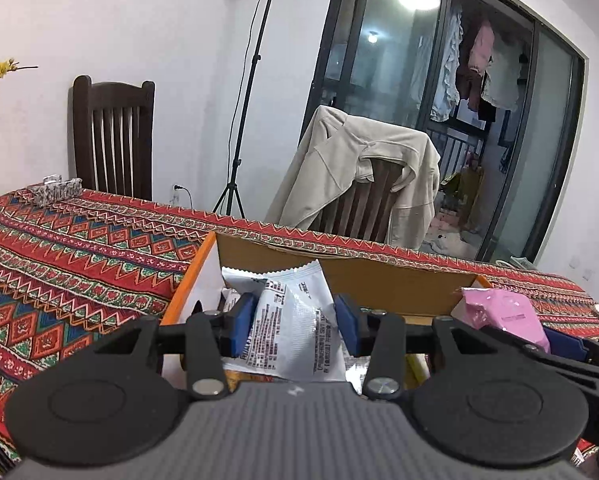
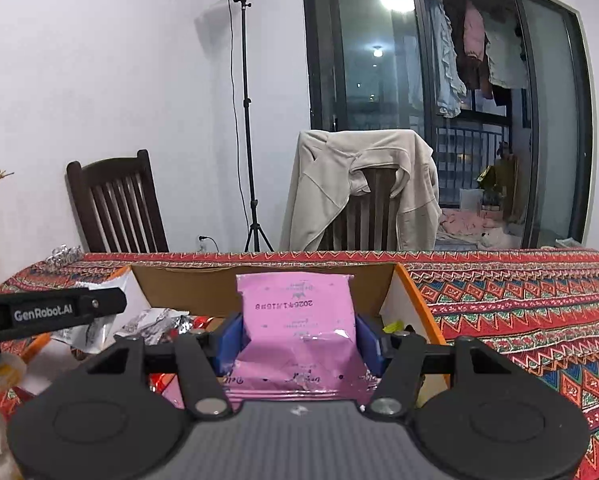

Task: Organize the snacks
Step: 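Lower white packet into box with left tool while right tool carries pink packet in, then open both tools and withdraw them from the box to the table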

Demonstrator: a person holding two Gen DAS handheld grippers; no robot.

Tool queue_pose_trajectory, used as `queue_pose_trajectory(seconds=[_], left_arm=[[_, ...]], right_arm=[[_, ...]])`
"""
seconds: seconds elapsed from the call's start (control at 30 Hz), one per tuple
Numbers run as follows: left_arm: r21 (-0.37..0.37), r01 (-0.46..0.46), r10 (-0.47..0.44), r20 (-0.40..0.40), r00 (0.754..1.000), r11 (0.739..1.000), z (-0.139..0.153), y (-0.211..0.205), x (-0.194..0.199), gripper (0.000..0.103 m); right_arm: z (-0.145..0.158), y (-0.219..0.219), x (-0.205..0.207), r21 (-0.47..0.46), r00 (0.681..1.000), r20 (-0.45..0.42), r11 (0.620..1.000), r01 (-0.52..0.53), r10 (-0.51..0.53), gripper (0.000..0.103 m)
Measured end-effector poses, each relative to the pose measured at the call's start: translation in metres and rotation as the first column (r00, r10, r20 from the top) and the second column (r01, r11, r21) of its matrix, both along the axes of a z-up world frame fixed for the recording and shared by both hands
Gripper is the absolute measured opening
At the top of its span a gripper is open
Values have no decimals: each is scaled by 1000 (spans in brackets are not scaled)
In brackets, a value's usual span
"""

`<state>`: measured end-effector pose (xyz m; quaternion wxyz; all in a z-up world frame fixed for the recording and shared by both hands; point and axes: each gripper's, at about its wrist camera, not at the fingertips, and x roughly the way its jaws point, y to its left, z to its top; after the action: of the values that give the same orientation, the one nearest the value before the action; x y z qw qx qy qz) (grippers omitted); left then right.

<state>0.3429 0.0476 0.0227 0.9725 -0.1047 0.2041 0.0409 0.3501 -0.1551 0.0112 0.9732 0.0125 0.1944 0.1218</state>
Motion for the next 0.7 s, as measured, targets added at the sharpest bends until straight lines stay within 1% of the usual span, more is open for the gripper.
queue_pose_trajectory(seconds=[0.23,0.27,0.3,0.33,0.37,0.43,0.6,0.7], left_arm=[[33,13,-13,7,1000,999,0,-5,-2,46],[40,16,-17,12,1000,999,1,-7,-3,57],[42,18,-19,19,1000,999,1,-7,-4,81],[38,14,-15,30,999,999,2,-8,-6,91],[33,7,-8,52,999,999,3,-7,-9,102],[33,-6,3,77,997,999,6,-6,-13,103],[26,-23,22,57,998,999,6,-3,-8,103],[16,-26,25,63,998,1000,7,-1,-8,103]], right_arm=[[-2,4,-2,-17,1000,-13,1000,-20,19,61],[-2,5,-3,-21,999,-15,999,-28,28,62],[-2,6,-3,-22,999,-15,999,-34,34,67],[-2,5,-3,-15,999,-17,999,-35,35,86],[0,5,-3,-6,999,-15,999,-34,34,103],[2,1,-3,6,1000,-13,1000,-27,27,103],[-1,1,0,0,999,-36,1000,-15,15,103],[-1,0,1,8,999,-38,1000,-15,15,103]])
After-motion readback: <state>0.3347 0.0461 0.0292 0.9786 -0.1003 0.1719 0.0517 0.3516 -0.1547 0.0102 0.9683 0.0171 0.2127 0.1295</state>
